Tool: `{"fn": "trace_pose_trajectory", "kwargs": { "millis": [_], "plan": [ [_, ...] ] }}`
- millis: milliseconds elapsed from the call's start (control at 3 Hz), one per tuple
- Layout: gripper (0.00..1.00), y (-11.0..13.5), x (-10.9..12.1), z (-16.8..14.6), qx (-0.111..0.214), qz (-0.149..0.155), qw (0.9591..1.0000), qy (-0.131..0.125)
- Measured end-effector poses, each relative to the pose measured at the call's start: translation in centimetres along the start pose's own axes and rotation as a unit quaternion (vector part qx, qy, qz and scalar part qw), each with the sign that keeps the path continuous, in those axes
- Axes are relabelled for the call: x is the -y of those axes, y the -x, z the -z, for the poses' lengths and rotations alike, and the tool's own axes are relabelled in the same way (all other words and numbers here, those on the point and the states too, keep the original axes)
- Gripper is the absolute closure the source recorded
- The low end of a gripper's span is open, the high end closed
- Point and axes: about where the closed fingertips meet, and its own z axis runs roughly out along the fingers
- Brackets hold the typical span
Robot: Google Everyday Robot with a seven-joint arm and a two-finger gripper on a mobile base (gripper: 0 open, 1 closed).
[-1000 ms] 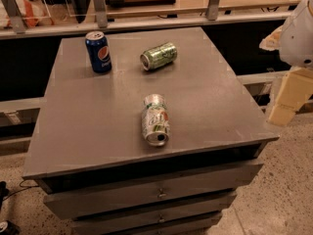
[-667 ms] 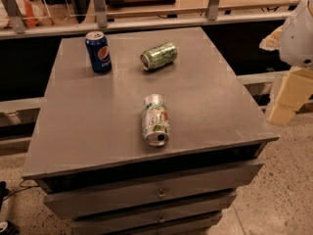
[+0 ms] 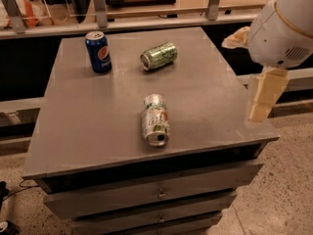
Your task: Move 7up can near pepsi can
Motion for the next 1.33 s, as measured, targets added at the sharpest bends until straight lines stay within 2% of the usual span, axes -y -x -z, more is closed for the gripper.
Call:
{"fn": "trace_pose_trajectory", "kwargs": {
  "millis": [333, 667, 1000, 1333],
  "plan": [
    [0.0, 2.0, 0.3, -2.4, 0.011, 0.106, 0.994, 0.024],
    [0.0, 4.0, 1.1, -4.8, 0.01, 0.181, 0.983, 0.032],
    [0.0, 4.0, 1.1, -4.8, 0.01, 0.186, 0.982, 0.031],
    [0.0, 4.4, 0.6, -5.2, 0.018, 0.223, 0.9744, 0.02]
  ]
}}
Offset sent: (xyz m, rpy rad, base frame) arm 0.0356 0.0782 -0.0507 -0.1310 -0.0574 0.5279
